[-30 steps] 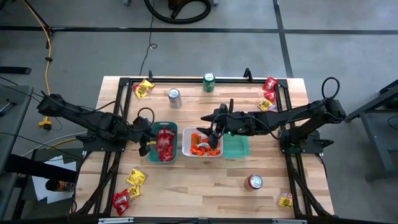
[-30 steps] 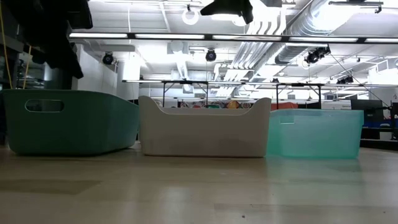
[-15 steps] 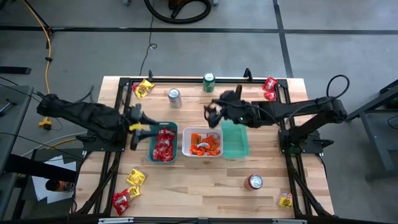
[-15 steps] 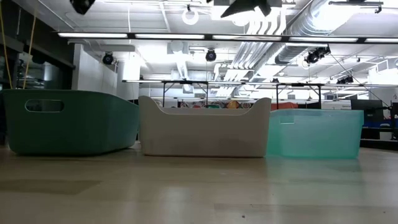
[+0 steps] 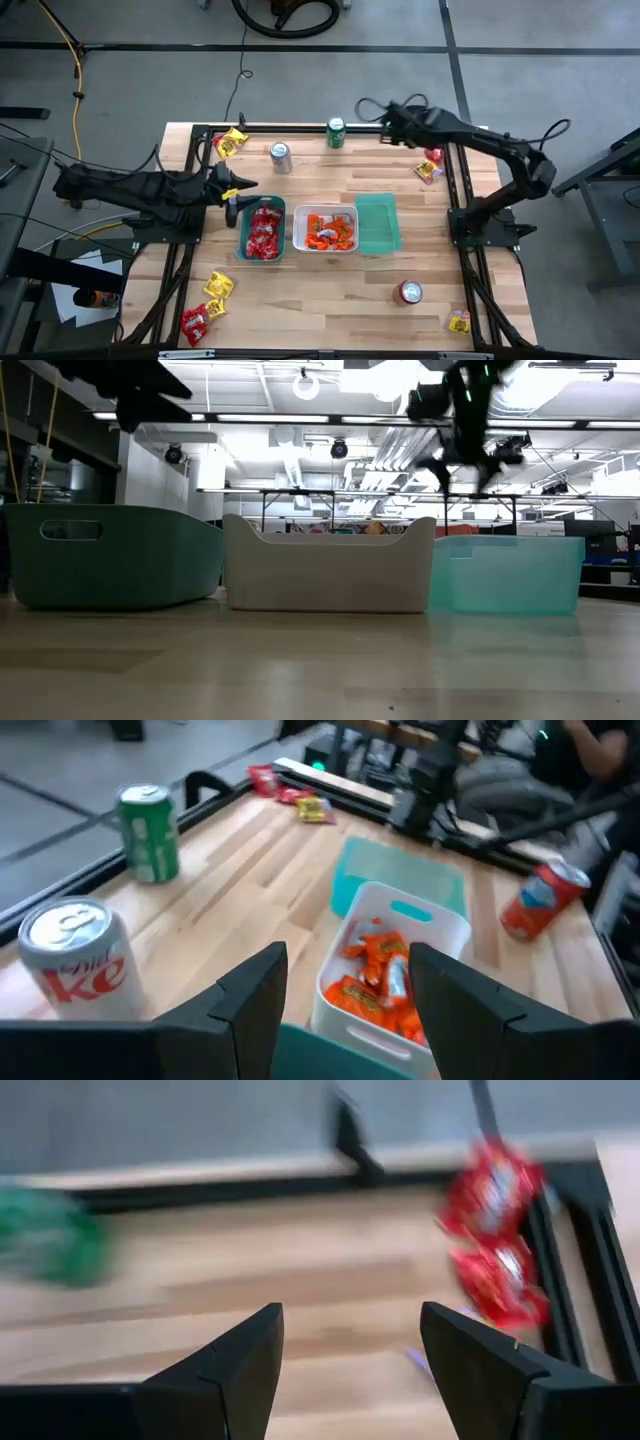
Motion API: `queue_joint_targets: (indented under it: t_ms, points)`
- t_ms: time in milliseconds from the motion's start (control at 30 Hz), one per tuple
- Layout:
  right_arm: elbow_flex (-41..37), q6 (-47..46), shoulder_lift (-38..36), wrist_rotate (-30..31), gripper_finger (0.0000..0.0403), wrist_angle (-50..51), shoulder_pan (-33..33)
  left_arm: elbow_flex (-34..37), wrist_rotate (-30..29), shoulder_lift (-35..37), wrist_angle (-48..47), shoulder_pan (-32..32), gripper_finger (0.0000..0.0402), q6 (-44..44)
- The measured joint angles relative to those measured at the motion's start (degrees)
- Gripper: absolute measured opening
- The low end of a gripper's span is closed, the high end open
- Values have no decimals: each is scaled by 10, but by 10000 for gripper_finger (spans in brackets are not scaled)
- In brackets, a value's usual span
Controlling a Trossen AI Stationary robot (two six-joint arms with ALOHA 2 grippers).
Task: Sort candy
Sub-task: Put the red candy into the green bin
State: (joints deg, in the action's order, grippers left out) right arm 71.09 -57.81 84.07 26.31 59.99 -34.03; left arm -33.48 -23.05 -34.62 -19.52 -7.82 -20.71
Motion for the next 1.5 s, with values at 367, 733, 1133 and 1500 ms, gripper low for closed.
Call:
queue_joint_targets:
  t_ms: [367,733,1133,1500]
  points:
    - [-220,-36,0,-80,233,-114,-201,27,-47,-6,33,94,197,-101]
    - [-285,-144,11,-26,233,-219,-239,27,-22,-6,31,167,197,-73]
    - [-283,-168,92,-43,199,-254,-252,27,-10,-6,29,173,197,-71]
    - [-286,-124,45,-28,13,-174,-212,3,-22,32,32,173,197,14]
